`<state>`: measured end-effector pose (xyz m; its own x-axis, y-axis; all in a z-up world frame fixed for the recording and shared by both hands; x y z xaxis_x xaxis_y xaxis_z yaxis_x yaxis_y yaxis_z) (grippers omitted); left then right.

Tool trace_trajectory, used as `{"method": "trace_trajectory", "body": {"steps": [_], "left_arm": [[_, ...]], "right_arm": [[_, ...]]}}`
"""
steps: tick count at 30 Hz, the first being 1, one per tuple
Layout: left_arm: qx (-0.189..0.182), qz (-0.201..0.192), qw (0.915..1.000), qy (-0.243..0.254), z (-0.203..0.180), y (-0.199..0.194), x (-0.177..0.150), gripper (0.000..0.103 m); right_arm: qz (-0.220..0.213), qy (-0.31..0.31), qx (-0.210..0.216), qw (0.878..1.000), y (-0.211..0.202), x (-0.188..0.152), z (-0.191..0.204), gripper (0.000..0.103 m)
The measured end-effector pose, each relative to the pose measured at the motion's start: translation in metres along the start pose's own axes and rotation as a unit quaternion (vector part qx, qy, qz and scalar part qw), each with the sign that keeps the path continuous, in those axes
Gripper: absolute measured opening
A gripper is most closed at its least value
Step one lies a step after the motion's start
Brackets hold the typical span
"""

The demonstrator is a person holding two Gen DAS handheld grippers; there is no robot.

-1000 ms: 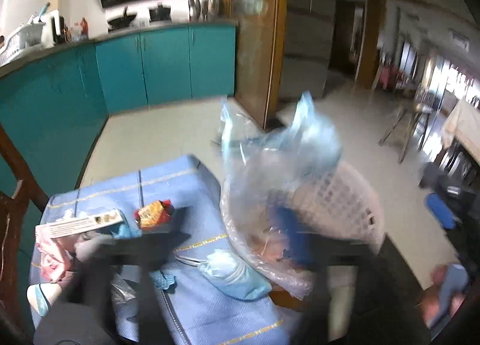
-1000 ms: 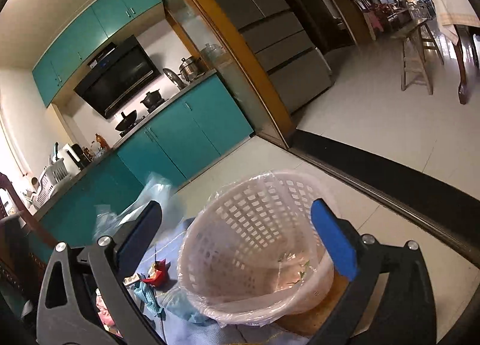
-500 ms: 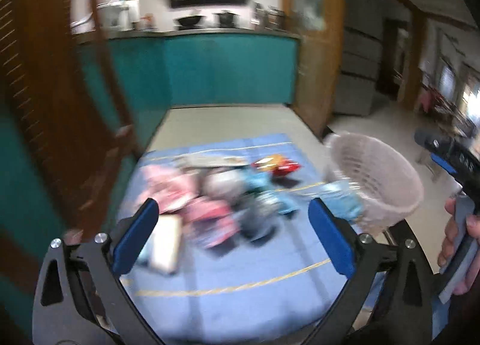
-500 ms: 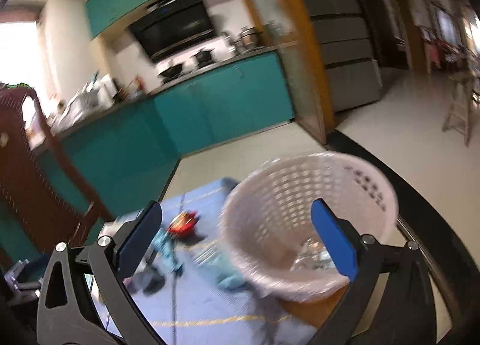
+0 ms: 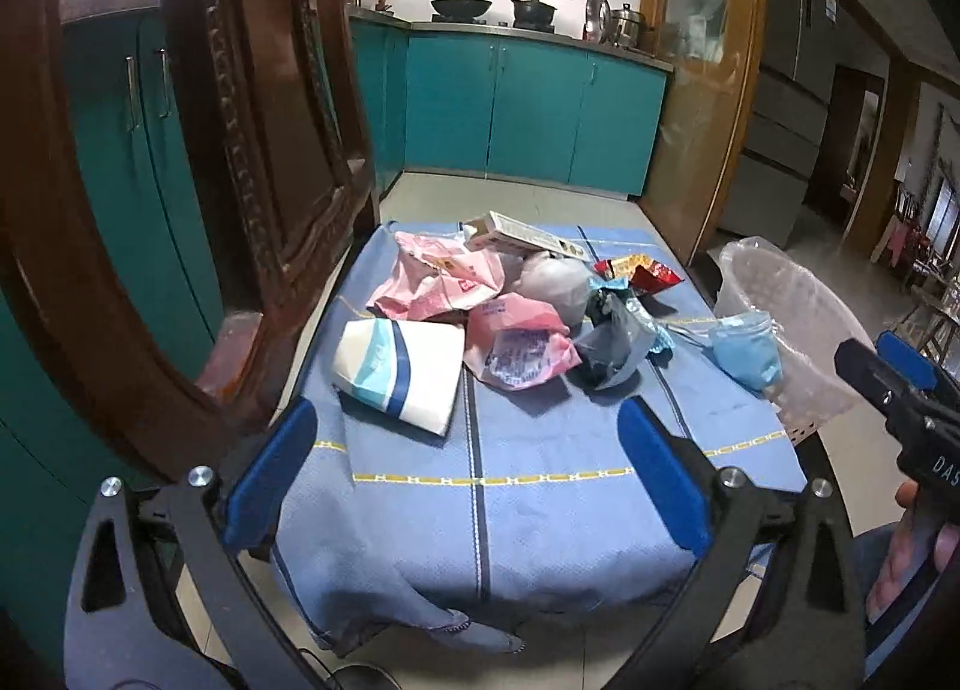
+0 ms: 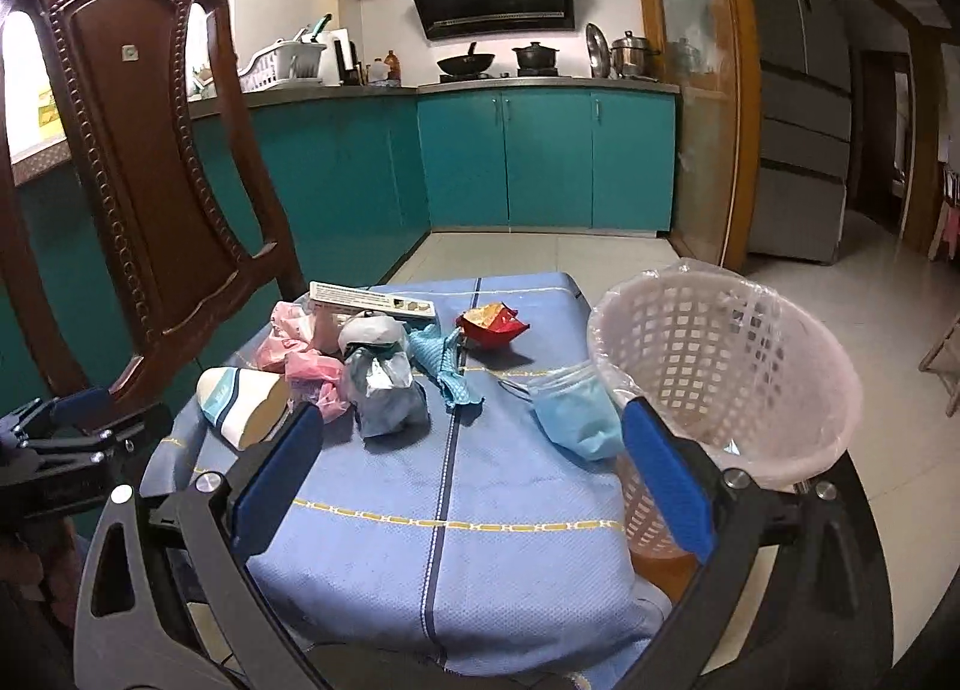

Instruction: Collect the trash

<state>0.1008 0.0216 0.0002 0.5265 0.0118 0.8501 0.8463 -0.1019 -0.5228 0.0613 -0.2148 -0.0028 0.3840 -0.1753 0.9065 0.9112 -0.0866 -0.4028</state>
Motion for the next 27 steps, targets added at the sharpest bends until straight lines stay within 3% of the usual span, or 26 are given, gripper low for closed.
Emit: {"method": "trace_trajectory", "body": {"steps": [4, 10, 27], "left_arm": [[0.003, 0.011, 0.9999, -0.005, -0.005, 0.008, 0.0, 0.1], [0.003, 0.007, 0.9993, 0.037, -0.025, 0.005, -0.002, 0.1], [-0.013, 0.011, 0.9996, 0.021, -0.018, 0.004, -0.001, 0.1]], "right_arm": [[-0.004, 0.021, 0.0, 1.0, -0.001, 0.002, -0.009, 0.097], [-0.01, 0.018, 0.0, 1.0, 0.0, 0.002, -0.006, 0.097], [0.003, -0.003, -0.011, 1.0, 0.006, -0.001, 0.004, 0.097]]}}
Point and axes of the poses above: each gripper's, at about its wrist camera, not at the fingertips, and y roughly the way its jaws point, z to its left, x to its top, the point moved 1 cm from there along y, roughly the way its jaws point, and after that the axes turned 6 degrees about -z, right-handed, at the moved point
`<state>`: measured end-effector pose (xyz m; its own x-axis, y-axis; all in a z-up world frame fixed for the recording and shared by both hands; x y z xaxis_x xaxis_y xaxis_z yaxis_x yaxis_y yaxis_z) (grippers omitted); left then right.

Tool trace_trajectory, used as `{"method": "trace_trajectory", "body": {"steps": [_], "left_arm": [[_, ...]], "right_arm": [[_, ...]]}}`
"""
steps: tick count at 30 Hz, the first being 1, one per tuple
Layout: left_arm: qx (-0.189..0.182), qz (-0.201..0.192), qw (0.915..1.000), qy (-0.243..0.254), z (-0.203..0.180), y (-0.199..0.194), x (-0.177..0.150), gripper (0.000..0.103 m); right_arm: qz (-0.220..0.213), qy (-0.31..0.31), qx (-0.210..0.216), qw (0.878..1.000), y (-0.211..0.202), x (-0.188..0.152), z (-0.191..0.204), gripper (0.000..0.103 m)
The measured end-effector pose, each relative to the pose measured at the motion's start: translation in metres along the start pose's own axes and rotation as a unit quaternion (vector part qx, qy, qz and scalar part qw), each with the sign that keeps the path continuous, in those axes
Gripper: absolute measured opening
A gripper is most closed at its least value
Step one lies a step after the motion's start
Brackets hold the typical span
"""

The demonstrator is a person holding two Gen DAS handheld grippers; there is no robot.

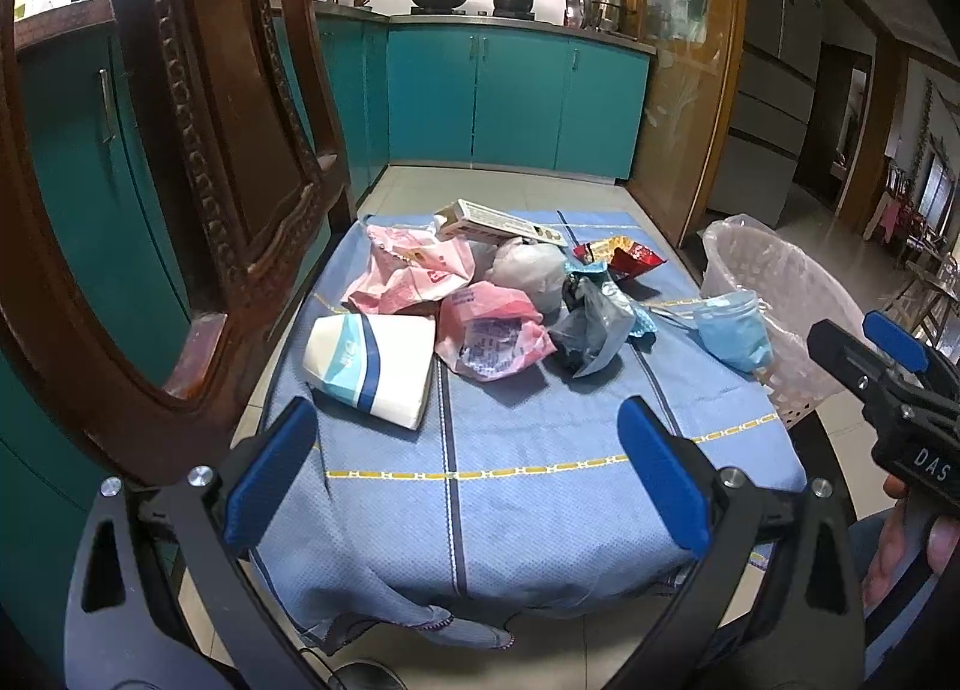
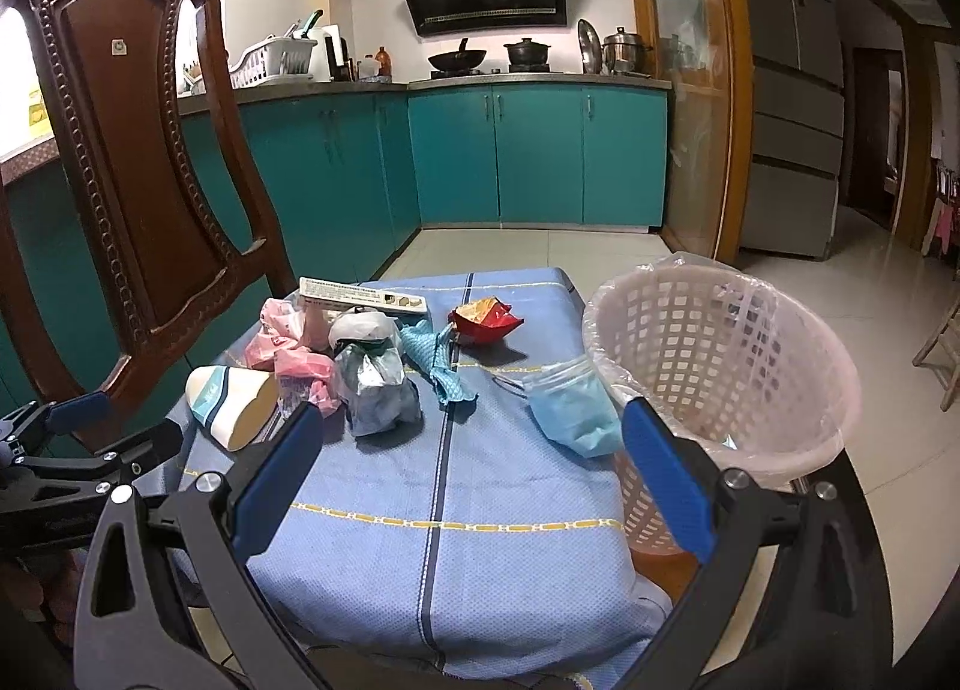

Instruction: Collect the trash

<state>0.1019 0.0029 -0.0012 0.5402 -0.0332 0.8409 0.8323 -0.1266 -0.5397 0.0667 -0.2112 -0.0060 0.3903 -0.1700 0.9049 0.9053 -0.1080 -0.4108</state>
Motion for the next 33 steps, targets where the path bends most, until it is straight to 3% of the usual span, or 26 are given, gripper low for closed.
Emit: {"method": "trace_trajectory", "body": {"steps": [33], "left_arm": [[0.0, 0.002, 1.0, -0.001, 0.001, 0.0014, -0.0012, 0.1]], "right_arm": [[0.005, -0.001, -0.001, 1.0, 0.0015, -0.001, -0.0021, 0.097]]}}
Point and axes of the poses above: each gripper's, at about its wrist camera, not at the fingertips, and y roughly the way its jaws point, z to its left, x to its top, the point moved 1 cm from there along y, roughly the way its jaws point, and after that the axes turned 6 degrees about -z, right-handed, at the moved point
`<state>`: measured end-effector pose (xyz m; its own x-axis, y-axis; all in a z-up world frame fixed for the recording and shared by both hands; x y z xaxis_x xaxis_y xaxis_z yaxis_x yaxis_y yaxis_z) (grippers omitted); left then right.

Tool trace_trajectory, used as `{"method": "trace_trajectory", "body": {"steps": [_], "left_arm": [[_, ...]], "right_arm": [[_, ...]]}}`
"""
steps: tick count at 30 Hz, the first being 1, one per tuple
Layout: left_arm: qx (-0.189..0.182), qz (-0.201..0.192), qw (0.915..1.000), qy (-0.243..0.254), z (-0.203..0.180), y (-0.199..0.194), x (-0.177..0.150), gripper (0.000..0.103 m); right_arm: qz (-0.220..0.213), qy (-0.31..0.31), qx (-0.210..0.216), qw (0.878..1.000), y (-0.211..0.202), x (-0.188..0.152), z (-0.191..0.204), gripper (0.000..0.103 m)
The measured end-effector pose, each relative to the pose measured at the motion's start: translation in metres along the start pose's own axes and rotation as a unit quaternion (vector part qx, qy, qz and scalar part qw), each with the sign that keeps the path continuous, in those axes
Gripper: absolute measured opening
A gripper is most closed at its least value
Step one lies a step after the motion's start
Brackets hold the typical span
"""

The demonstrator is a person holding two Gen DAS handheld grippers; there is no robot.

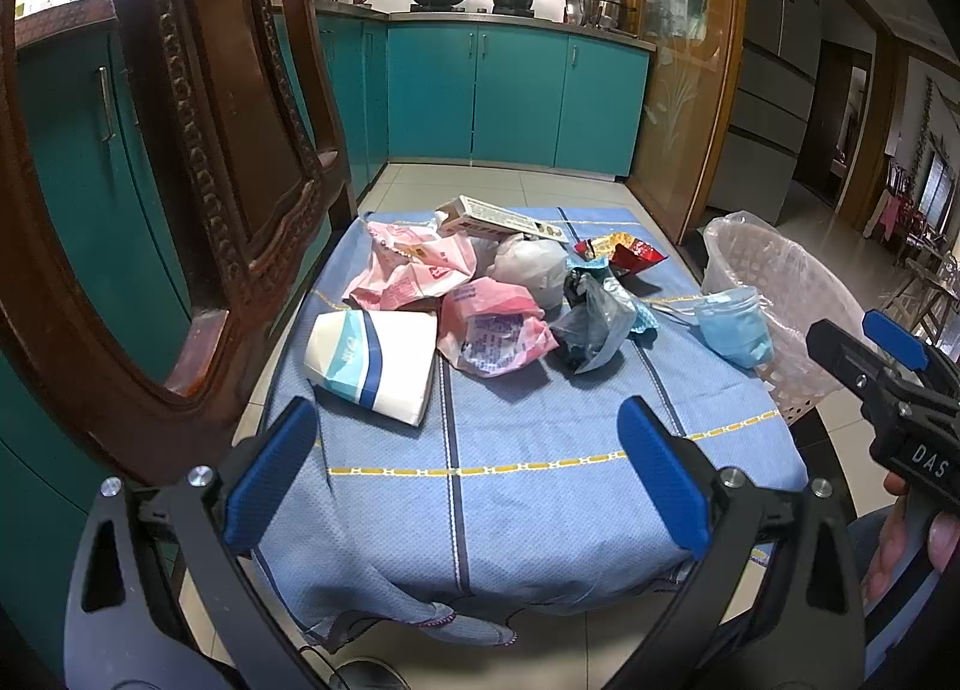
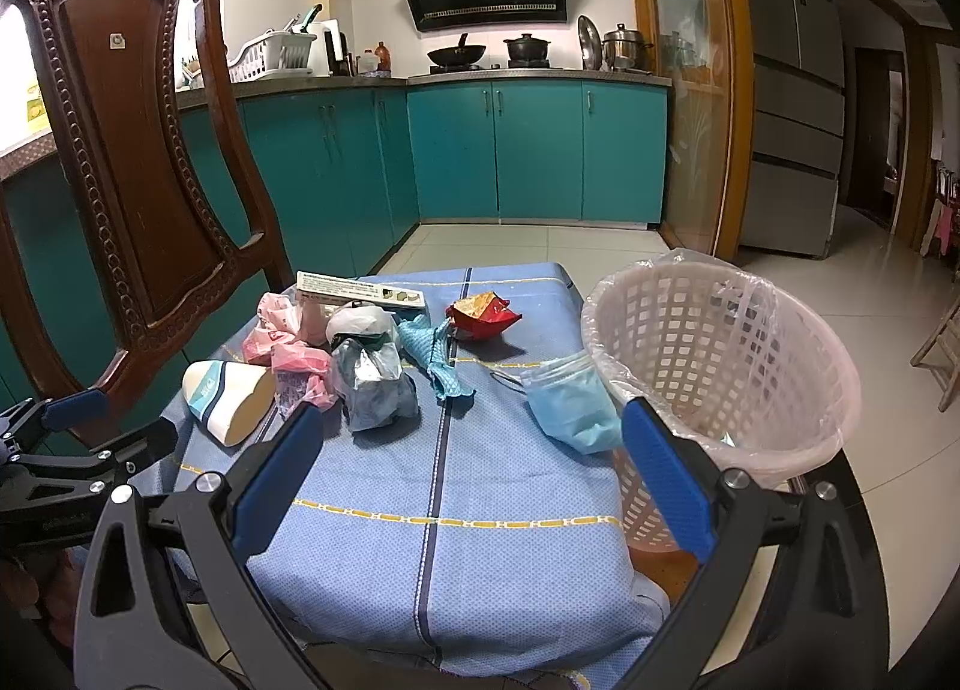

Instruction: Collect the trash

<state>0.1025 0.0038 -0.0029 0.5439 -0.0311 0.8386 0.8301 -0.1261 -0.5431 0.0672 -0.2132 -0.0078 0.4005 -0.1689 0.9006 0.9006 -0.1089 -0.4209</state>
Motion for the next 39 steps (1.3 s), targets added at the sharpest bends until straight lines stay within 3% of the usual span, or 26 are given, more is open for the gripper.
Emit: {"method": "trace_trajectory", "body": {"steps": [20, 28, 33, 39], "left_arm": [[-0.007, 0.009, 0.9999, -0.007, 0.001, 0.001, -0.001, 0.1], [-0.01, 0.008, 0.9998, -0.015, 0.003, -0.001, 0.0, 0.1], [-0.015, 0.007, 0.9997, -0.02, 0.005, -0.003, 0.0, 0.1], [-0.017, 0.008, 0.9995, -0.024, 0.007, -0.003, 0.0, 0.1]], "right_arm": [[0.016, 0.017, -0.011, 1.0, 0.006, -0.002, -0.011, 0.097], [0.072, 0.065, -0.002, 0.995, 0.035, -0.003, -0.035, 0.096], [0.107, 0.083, 0.001, 0.991, 0.065, -0.003, -0.049, 0.081], [0.121, 0.002, -0.041, 0.992, 0.099, 0.005, -0.036, 0.068]]}}
Point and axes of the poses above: each gripper's, at about its wrist camera, not at the fingertips, and y roughly the way its jaws point, z to its left, x to its top, the point moved 1 cm from there along y, roughly the way its jaws point, and after that the axes turned 6 degrees about -z, right-handed, at the moved point
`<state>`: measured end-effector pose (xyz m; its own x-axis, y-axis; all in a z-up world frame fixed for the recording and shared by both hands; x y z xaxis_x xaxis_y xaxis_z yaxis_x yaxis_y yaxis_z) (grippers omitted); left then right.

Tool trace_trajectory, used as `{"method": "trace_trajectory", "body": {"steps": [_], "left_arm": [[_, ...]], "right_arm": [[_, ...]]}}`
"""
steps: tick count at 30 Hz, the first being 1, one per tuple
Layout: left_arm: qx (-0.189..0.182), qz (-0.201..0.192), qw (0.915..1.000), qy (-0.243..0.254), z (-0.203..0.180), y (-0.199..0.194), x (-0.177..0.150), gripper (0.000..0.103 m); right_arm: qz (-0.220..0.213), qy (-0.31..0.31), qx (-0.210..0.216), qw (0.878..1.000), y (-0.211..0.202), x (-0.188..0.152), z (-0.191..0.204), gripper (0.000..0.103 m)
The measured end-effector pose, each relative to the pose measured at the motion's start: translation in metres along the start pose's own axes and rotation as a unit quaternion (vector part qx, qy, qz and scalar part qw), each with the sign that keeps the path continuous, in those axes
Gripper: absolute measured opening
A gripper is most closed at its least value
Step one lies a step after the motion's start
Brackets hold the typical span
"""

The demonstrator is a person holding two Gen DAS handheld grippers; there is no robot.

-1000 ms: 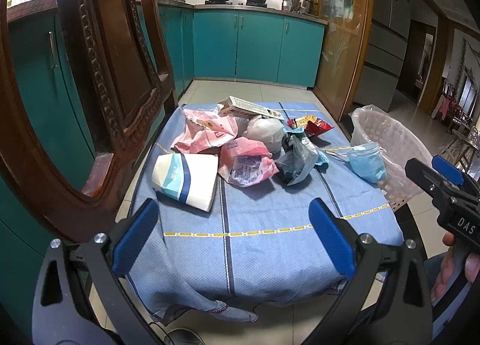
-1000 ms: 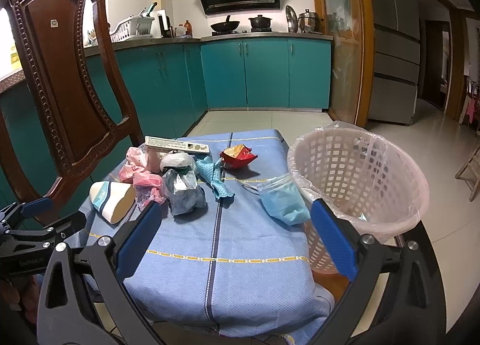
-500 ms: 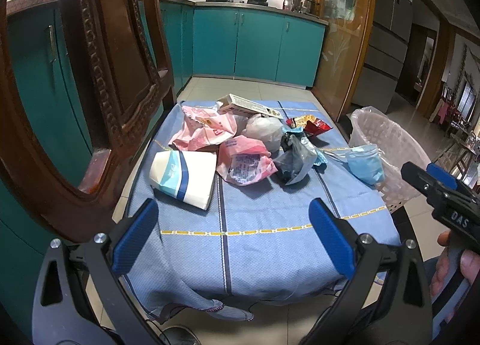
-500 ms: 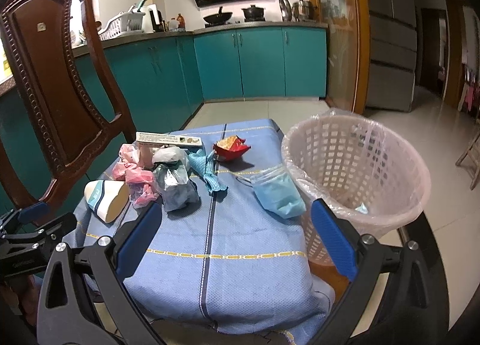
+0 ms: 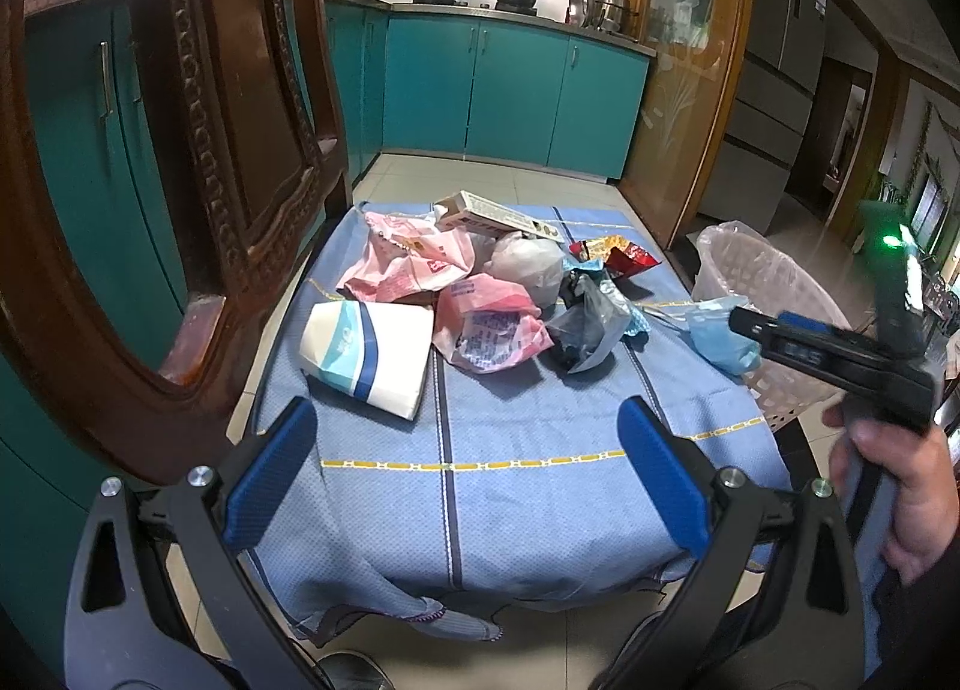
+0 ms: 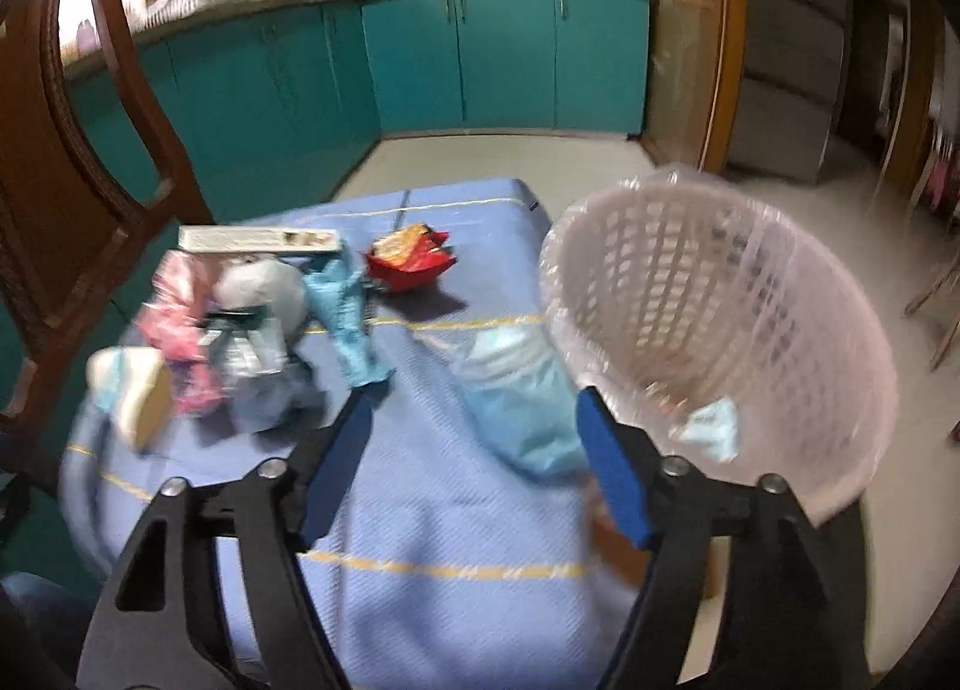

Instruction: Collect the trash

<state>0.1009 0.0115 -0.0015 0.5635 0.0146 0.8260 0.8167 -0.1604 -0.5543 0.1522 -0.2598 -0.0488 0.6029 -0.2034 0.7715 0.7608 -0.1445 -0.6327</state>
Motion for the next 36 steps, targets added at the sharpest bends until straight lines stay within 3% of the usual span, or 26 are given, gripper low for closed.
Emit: {"method": "trace_trajectory", "body": {"steps": [3, 8, 11, 16, 19, 20, 24, 32, 36], "left_arm": [[0.0, 0.001, 1.0, 0.0, 0.0, 0.0, 0.0, 0.1], [0.003, 0.006, 1.0, 0.006, 0.0, 0.003, -0.001, 0.1], [0.005, 0.009, 0.9999, 0.007, 0.0, 0.006, -0.001, 0.1], [0.001, 0.02, 0.9998, 0.001, 0.0, 0.014, 0.0, 0.1], [0.008, 0.025, 0.9996, 0.012, -0.003, 0.021, 0.001, 0.1], [0.008, 0.026, 0.9995, 0.015, -0.005, 0.024, 0.002, 0.1], [0.007, 0.027, 0.9988, 0.04, -0.018, 0.036, 0.007, 0.1], [-0.028, 0.015, 0.9918, 0.124, -0.086, 0.092, 0.069, 0.099], [-0.012, 0.027, 0.9745, 0.223, -0.14, 0.146, 0.085, 0.094]], "right_arm": [[0.02, -0.021, -0.008, 1.0, 0.021, 0.004, 0.005, 0.058], [0.057, -0.045, -0.023, 0.997, 0.047, 0.004, 0.009, 0.03], [0.06, -0.042, -0.02, 0.997, 0.047, 0.004, 0.007, 0.024], [0.026, -0.021, 0.007, 0.999, 0.021, 0.01, 0.0, 0.017], [-0.007, 0.005, 0.05, 0.999, -0.005, 0.012, -0.004, 0.013], [-0.017, 0.01, 0.058, 0.998, -0.013, 0.013, -0.005, 0.004], [-0.064, 0.03, 0.077, 0.995, -0.043, 0.017, -0.009, 0.004], [-0.077, 0.077, 0.084, 0.99, -0.057, 0.01, -0.033, 0.004], [-0.076, 0.114, 0.08, 0.987, -0.054, 0.009, -0.051, 0.004]]}}
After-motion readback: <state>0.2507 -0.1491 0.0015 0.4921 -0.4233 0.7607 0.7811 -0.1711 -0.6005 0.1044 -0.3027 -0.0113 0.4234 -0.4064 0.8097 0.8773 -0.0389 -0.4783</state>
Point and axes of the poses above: each gripper's, at about its wrist camera, not at the fingertips, and y roughly the way its jaws point, z to its left, x to its top, the point moved 1 cm from there along y, roughly the way its jaws point, and after that the axes turned 6 degrees about -z, right-handed, at the moved point
